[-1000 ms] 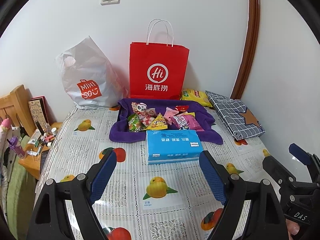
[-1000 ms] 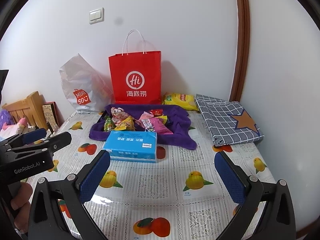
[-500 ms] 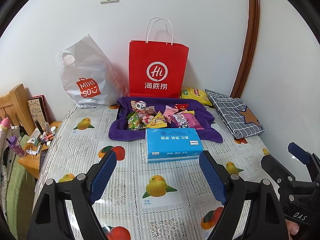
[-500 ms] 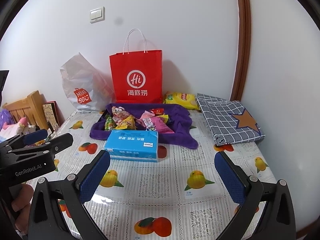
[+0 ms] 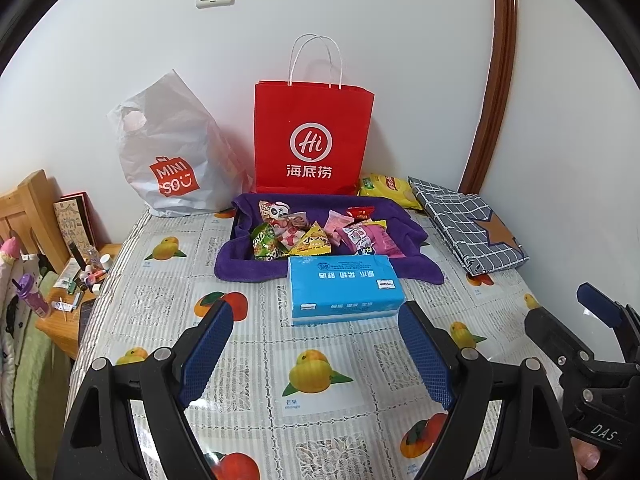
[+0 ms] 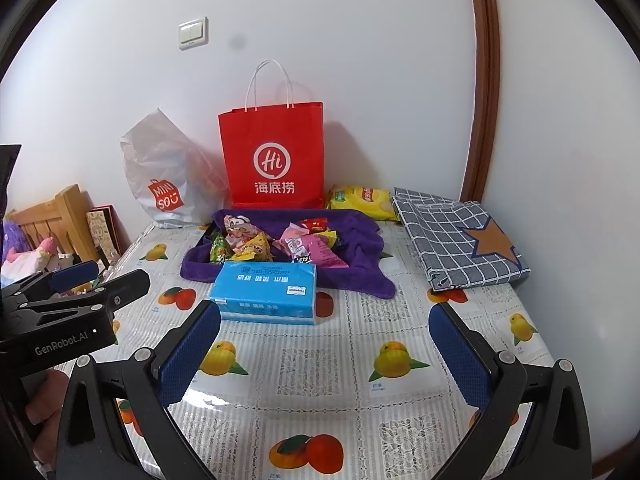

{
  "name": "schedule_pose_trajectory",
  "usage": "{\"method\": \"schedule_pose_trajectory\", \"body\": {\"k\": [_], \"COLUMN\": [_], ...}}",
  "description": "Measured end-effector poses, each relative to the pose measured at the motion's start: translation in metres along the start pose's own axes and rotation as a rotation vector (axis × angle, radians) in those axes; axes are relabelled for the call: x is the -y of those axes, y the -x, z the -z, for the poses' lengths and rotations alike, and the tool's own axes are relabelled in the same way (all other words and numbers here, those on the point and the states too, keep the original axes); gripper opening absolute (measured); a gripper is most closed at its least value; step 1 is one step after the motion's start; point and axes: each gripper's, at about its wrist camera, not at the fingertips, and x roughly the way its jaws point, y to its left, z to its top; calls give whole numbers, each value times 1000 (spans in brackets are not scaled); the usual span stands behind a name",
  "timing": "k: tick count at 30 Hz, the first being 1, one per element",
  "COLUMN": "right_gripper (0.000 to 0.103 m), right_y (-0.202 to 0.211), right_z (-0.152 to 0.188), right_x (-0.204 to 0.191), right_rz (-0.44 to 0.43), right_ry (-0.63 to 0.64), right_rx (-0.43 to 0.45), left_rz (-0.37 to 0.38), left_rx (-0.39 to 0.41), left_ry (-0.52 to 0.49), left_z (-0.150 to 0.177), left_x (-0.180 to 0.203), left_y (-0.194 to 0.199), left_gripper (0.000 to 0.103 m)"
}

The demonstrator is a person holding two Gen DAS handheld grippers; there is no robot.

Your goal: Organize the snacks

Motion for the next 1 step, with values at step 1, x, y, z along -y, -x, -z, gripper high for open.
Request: {"method": "schedule_pose_trajectory", "body": {"k": [1], "right_gripper": [103], "right_y": [0], "right_z": [0], "right_x": [1], "right_rz": [-4], "right_ry": [-4], "right_rx": [1], "left_rz": [0], "left_rx": [4], "left_ry": [-3], "left_z": [0], "left_x": [0], "left_y": [0], "left_gripper": [84]}}
